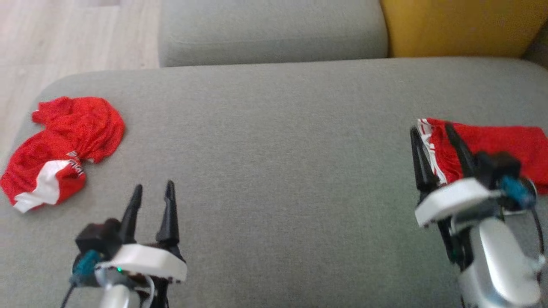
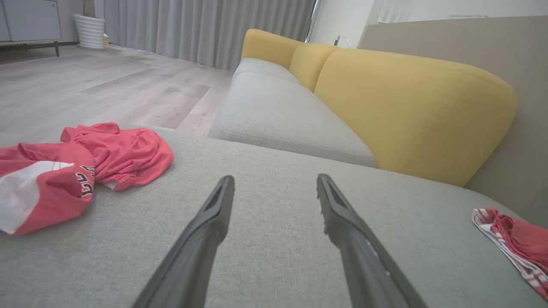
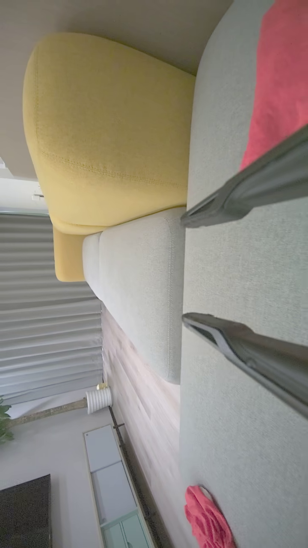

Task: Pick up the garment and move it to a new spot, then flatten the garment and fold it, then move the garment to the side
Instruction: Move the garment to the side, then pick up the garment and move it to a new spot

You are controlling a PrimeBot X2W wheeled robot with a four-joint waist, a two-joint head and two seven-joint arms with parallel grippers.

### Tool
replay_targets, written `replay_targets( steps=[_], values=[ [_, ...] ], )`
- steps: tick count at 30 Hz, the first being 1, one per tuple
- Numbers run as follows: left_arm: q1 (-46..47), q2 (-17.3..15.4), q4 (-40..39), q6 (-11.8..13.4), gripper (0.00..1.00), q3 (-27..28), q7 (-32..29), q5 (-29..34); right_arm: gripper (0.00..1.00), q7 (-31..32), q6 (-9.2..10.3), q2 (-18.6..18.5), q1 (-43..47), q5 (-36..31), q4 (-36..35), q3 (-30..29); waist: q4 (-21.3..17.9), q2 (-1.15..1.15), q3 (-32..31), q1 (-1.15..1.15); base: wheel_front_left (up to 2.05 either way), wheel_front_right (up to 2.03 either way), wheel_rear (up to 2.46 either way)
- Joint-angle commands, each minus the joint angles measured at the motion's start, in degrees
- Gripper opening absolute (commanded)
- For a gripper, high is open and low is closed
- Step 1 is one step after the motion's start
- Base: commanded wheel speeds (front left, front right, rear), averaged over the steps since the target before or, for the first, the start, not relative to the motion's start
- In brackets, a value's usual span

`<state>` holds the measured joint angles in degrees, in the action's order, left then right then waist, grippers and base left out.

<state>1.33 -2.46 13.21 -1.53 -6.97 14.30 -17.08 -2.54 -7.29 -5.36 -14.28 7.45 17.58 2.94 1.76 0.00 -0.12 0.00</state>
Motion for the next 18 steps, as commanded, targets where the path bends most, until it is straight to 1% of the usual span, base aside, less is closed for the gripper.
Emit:
replay_targets(
  steps=[1,6,9,13,18],
  values=[
    [1.4,-0.4,-1.9,0.1,1.0,1.3,0.7,0.4,1.0,-1.0,-0.2,0.4,-1.2,-0.6,-2.5,0.6,0.9,0.0,-0.9,0.0,0.0,0.0,0.0],
    [-0.4,-0.4,-2.1,0.8,1.0,0.0,0.7,0.2,1.0,-4.0,-0.2,2.1,5.1,-2.2,-4.2,-0.8,1.7,0.0,-1.9,0.0,0.0,0.0,0.0],
    [-1.1,-0.4,-2.8,0.7,1.0,-0.6,0.7,2.0,1.0,-6.0,-0.2,2.4,8.5,-3.7,-5.2,-1.6,2.2,0.0,-2.5,0.0,0.0,0.0,0.0],
    [-2.1,-0.4,-4.0,1.2,1.0,-0.4,0.7,1.8,1.0,-7.3,-0.2,2.4,11.1,-2.1,-5.6,-1.7,2.1,0.0,-3.1,0.0,0.0,0.0,0.0],
    [-3.1,-0.4,-4.9,1.7,1.0,-0.6,0.7,1.4,1.0,-7.4,-0.2,2.5,11.9,-1.1,-5.6,-1.2,1.4,0.0,-3.4,0.0,0.0,0.0,0.0]
  ],
)
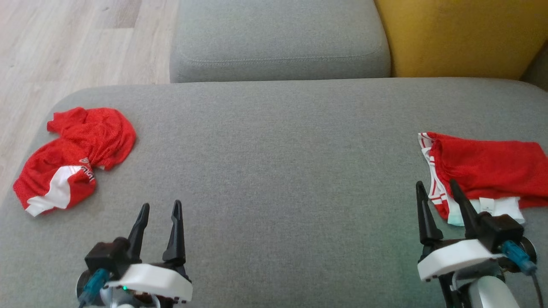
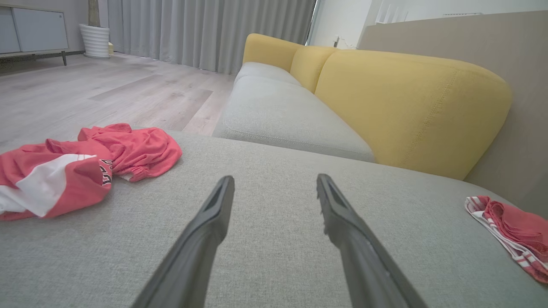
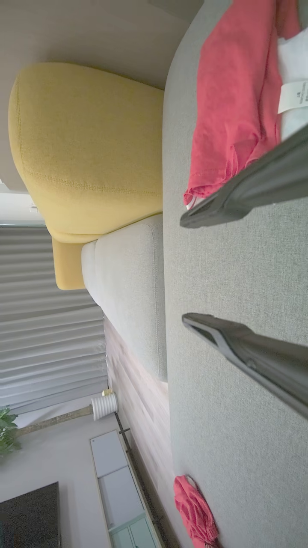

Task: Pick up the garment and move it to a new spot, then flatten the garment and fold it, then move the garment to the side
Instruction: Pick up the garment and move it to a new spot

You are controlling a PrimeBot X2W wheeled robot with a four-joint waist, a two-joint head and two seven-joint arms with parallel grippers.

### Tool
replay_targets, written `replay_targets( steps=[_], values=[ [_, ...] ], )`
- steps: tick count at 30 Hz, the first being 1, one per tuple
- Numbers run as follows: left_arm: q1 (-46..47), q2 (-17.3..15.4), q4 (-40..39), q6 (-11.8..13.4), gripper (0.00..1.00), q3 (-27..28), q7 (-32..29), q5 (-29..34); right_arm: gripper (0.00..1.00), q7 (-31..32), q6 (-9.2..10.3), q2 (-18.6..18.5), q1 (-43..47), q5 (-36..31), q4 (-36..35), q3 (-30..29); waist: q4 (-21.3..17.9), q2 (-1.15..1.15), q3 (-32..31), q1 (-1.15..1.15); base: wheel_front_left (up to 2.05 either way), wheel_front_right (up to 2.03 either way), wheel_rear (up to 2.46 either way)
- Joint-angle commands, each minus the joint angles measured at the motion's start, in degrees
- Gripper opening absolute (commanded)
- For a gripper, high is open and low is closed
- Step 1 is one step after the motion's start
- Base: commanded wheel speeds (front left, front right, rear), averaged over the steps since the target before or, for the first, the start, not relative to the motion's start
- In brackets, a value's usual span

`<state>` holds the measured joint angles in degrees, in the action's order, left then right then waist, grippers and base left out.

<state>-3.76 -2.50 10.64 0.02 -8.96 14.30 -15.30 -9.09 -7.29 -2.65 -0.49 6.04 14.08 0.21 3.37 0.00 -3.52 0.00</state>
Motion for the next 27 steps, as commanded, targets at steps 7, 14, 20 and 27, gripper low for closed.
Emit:
replay_targets(
  steps=[7,14,20,27],
  values=[
    [2.2,-0.4,-2.7,0.3,1.0,1.1,0.7,-0.6,1.0,-0.9,-0.2,-0.2,-1.6,0.8,-2.0,1.0,-0.5,0.0,0.0,0.0,0.0,0.0,0.0],
    [2.4,-0.4,-2.6,0.1,1.0,1.3,0.7,-0.6,1.0,-0.7,-0.2,-0.2,-0.9,0.7,-2.2,0.3,0.9,0.0,0.3,0.0,0.0,0.0,0.0],
    [2.7,-0.4,-2.5,0.1,1.0,1.8,0.7,-0.4,1.0,-0.7,-0.2,-0.2,-0.6,1.7,-2.5,1.8,4.0,0.0,0.3,0.0,0.0,0.0,0.0],
    [2.9,-0.4,-2.6,0.0,1.0,3.4,0.7,-0.1,1.0,-1.3,-0.2,-0.2,0.0,3.0,-2.2,4.8,12.7,0.0,-0.1,0.0,0.0,0.0,0.0]
  ],
)
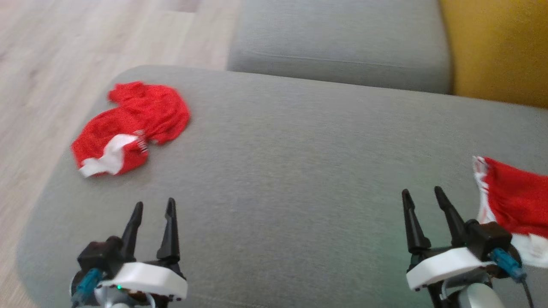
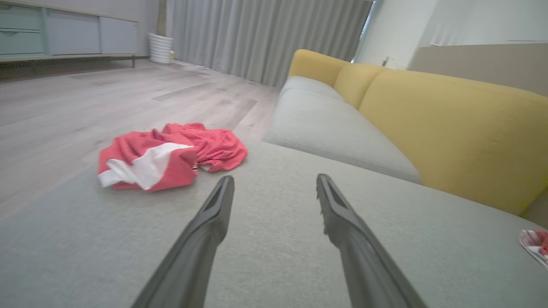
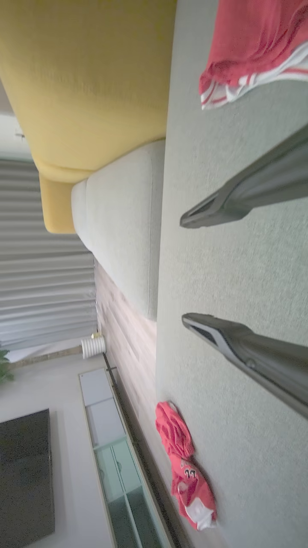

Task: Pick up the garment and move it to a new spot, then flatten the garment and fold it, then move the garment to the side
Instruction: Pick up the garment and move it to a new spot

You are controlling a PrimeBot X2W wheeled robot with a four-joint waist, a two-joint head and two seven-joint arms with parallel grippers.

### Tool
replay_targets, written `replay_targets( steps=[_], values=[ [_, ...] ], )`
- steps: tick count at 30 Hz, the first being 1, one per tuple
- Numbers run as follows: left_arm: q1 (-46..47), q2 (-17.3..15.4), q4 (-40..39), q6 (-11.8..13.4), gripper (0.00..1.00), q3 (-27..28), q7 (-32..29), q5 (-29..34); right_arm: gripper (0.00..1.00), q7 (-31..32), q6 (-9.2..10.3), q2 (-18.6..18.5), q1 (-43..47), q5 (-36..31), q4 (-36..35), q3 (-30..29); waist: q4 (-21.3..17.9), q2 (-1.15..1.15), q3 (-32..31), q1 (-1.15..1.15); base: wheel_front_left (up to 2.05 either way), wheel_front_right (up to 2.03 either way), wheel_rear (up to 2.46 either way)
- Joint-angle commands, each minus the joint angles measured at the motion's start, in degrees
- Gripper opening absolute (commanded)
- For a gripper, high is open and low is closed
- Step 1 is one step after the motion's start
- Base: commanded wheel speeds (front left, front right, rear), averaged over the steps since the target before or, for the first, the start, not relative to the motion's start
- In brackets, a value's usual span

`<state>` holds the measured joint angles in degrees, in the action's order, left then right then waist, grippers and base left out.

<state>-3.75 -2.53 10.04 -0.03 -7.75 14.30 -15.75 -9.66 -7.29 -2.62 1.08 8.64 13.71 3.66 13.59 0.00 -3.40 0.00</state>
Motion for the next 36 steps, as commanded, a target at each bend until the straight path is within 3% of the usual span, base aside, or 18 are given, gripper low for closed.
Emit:
replay_targets(
  steps=[1,11,21,36],
  values=[
    [2.9,-0.3,-2.0,-0.1,1.0,2.4,0.7,0.6,1.0,-0.9,-0.2,-0.3,-1.5,0.7,-1.7,1.7,3.7,0.0,-0.4,0.0,0.0,0.0,0.0],
    [2.0,-0.3,-2.5,-1.0,1.0,5.6,0.7,2.3,1.0,-2.3,-0.2,-0.3,-1.8,3.0,-0.2,5.8,13.0,0.0,-1.2,0.0,0.0,0.0,0.0],
    [0.4,-0.3,-6.0,0.5,1.0,8.2,0.7,1.7,1.0,-2.5,-0.2,-0.3,-7.3,4.1,3.3,12.7,14.9,0.0,1.0,0.0,0.0,0.0,0.0],
    [-0.3,-0.3,-7.8,1.2,1.0,9.9,0.7,1.6,1.0,-4.1,-0.2,-0.3,-9.7,5.2,7.4,14.1,15.1,0.0,1.2,0.0,0.0,0.0,0.0]
  ],
)
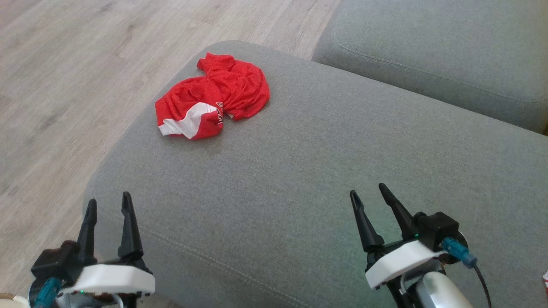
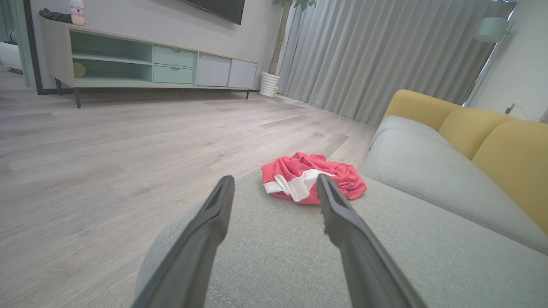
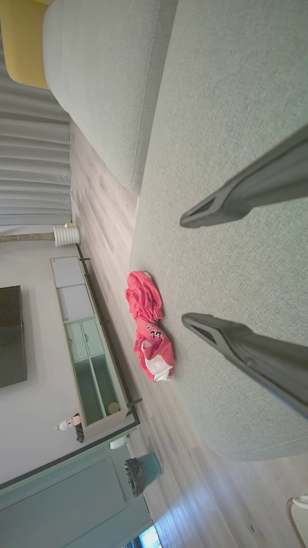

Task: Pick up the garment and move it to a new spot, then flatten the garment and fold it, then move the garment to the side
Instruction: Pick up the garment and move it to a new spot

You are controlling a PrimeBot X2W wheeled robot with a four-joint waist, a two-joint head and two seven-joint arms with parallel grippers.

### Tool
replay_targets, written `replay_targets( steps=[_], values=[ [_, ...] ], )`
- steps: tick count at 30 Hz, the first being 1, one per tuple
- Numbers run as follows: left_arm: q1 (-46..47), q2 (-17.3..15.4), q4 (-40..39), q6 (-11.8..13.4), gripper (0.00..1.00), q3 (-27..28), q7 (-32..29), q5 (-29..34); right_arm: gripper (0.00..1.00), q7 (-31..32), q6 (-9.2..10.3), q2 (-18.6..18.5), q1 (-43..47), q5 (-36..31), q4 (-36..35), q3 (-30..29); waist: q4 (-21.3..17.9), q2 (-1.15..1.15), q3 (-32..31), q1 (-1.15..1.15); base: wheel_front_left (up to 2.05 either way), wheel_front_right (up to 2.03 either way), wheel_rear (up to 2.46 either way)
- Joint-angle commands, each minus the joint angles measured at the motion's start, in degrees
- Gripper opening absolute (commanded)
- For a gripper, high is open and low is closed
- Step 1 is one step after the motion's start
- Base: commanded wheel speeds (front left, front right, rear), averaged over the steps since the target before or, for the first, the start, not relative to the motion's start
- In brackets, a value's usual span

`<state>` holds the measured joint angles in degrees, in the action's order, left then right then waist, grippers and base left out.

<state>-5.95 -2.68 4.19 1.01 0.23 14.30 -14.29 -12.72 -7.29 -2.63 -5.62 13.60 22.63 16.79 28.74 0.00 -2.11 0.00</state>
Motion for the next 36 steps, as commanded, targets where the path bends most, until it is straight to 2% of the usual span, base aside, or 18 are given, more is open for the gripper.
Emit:
replay_targets(
  steps=[1,9,12,18,26,30,36],
  values=[
    [1.9,-0.2,-1.9,0.2,1.0,1.9,0.7,0.1,1.0,-1.1,-0.2,-0.2,-3.0,0.2,-1.5,1.0,-0.1,0.0,-0.1,0.0,0.0,0.0,0.0],
    [4.1,-0.2,1.4,-0.8,1.0,2.2,0.7,2.1,1.0,-1.4,-0.2,-0.2,-0.5,-0.5,-2.2,-2.9,-0.4,0.0,-0.4,0.0,0.0,0.0,0.0],
    [6.6,-0.4,4.4,-1.9,1.0,2.3,0.7,3.4,1.0,-1.2,-0.2,-0.2,0.9,-1.6,-3.6,-5.8,-0.7,0.0,0.6,0.0,0.0,0.0,0.0],
    [14.9,-1.9,10.7,-3.1,1.0,4.2,0.7,3.1,1.0,2.0,-0.2,-0.2,0.3,-5.5,-9.8,-12.1,-4.6,0.0,6.5,0.0,0.0,0.0,0.0],
    [29.6,-7.5,23.4,-5.4,1.0,2.7,-2.9,4.1,1.0,7.7,-0.2,-0.2,-2.4,-10.0,-20.6,-18.0,-9.1,0.0,14.2,0.0,0.0,0.0,0.0],
    [36.7,-11.0,30.8,-6.9,1.0,1.2,-7.8,4.0,1.0,10.4,-0.2,-0.2,-3.9,-11.3,-25.3,-18.8,-11.1,0.0,17.7,0.0,0.0,0.0,0.0],
    [45.8,-14.3,40.8,-8.3,1.0,-0.8,-12.5,1.1,1.0,12.6,-0.2,-0.2,-5.1,-12.3,-29.9,-18.5,-13.5,0.0,21.5,0.0,0.0,0.0,0.0]
  ],
)
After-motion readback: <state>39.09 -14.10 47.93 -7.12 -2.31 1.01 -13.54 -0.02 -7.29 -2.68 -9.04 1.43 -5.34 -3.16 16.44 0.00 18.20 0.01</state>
